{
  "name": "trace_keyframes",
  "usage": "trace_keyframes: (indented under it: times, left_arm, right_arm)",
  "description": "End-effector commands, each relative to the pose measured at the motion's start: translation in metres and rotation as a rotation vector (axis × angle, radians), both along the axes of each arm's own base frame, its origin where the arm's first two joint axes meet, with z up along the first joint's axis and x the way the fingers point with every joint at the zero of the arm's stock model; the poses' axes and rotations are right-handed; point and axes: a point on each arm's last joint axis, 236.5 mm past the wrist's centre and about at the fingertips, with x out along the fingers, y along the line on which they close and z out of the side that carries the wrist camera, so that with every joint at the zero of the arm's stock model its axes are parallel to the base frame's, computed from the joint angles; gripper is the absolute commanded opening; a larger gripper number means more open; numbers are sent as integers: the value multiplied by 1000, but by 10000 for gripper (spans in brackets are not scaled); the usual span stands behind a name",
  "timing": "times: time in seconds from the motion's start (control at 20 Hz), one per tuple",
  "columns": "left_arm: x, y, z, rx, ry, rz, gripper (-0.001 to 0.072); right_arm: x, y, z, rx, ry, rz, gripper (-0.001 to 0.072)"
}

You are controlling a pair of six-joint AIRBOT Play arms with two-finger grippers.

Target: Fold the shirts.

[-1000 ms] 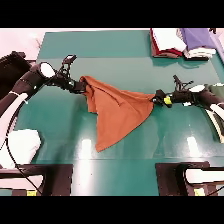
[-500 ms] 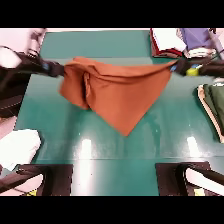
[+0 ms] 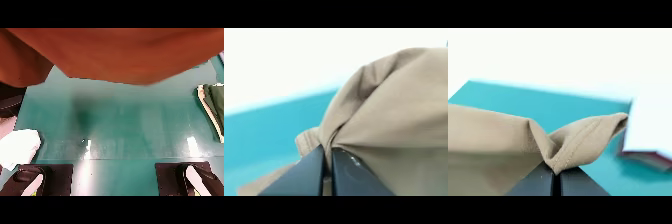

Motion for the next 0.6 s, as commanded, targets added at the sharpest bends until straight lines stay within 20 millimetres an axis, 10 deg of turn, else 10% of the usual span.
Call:
trace_keyframes:
  times: [0.0, 0.25, 0.55]
  left_arm:
    - [-45, -15, 22, -39, -50, -84, 28]
    - [19, -44, -118, -16, 413, -178, 28]
    - [80, -54, -356, 56, 959, -208, 28]
  right_arm:
    - [-31, -7, 34, -31, -63, -99, 13]
    - [29, -25, -39, 87, 266, -18, 12]
    - [109, -18, -292, 0, 991, -3, 12]
